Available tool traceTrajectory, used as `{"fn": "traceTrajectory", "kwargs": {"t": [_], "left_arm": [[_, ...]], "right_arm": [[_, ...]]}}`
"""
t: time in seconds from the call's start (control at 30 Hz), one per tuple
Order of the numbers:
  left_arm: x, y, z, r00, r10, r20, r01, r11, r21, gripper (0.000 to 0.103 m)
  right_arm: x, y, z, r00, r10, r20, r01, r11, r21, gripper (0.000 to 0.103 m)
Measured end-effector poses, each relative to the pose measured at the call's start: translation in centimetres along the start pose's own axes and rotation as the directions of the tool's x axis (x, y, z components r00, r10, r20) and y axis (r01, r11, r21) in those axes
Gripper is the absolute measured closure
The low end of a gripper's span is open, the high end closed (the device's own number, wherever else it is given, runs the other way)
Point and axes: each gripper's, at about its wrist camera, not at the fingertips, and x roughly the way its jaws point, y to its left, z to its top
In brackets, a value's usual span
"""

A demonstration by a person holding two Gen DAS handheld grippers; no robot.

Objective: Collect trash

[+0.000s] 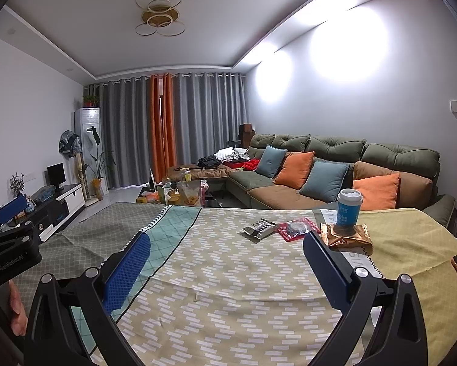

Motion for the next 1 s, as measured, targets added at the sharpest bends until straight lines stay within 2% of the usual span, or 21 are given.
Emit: {"fn": "traceTrajectory", "kwargs": {"t": [1.0], "left_arm": [[-0.02, 0.80, -0.02, 1.000, -0.004, -0.008, 0.004, 1.000, 0.001, 0.003]], "right_arm": [[0.04, 0.16, -0.04, 1.000, 0.001, 0.006, -0.001, 1.000, 0.004, 0.003]]}}
